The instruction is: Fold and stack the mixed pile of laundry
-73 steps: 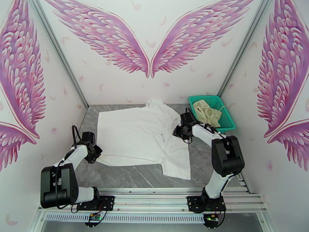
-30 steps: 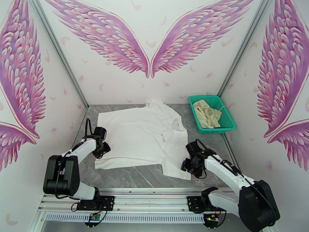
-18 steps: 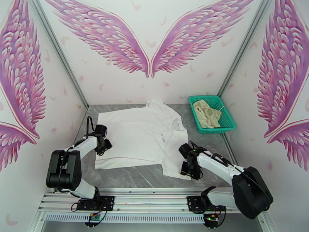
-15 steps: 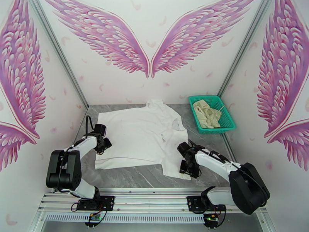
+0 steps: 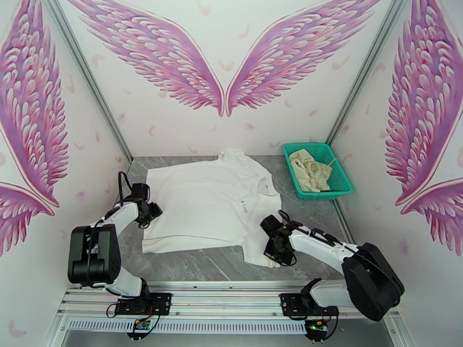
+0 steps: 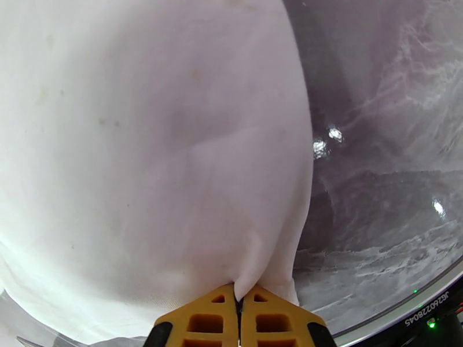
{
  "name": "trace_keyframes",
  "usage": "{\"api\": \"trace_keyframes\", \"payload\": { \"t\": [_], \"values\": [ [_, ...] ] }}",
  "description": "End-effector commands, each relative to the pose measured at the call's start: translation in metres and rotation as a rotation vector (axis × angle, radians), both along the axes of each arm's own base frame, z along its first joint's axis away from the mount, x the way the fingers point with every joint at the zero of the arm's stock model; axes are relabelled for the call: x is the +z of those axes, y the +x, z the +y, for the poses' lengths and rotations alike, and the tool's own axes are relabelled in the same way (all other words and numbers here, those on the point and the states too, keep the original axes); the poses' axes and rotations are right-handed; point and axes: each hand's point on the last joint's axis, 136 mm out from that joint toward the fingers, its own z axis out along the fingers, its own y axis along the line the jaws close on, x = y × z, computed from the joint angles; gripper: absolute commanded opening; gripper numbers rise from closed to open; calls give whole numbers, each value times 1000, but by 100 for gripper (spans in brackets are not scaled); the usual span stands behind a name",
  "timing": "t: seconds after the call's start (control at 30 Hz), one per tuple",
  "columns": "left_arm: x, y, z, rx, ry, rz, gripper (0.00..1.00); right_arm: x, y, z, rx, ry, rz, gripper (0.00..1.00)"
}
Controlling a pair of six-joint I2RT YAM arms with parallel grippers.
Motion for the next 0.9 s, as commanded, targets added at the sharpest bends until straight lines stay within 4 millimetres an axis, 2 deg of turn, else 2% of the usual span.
{"api": "trace_keyframes", "payload": {
  "t": [0.0,0.13,0.23,0.4,0.53,0.57,0.63,0.67,0.77,0.8,0.87],
  "values": [
    [17,2,2,-2,1,-55,51,19,-4,-10,31,-61,7,1],
    [14,-8,2,10,2,-47,51,50,-9,-26,83,-128,-4,0],
    [11,-18,3,12,8,-27,52,63,-18,-34,98,-135,-9,0],
    [5,-44,1,21,8,25,52,64,-30,-40,80,-123,-13,0],
    [1,-77,4,52,25,78,56,64,-36,-46,73,-139,-15,2],
    [2,-85,4,65,26,82,57,65,-36,-47,74,-145,-20,7],
    [4,-96,5,86,30,81,60,67,-33,-46,86,-144,-28,30],
    [5,-102,6,97,34,82,63,68,-32,-45,95,-141,-32,38],
    [5,-109,8,104,45,89,65,78,-19,-39,128,-134,-59,45],
    [8,-106,8,95,47,81,64,83,-12,-36,144,-132,-78,46],
    [18,-89,4,40,49,33,62,97,12,-28,195,-135,-147,48]
  ]
}}
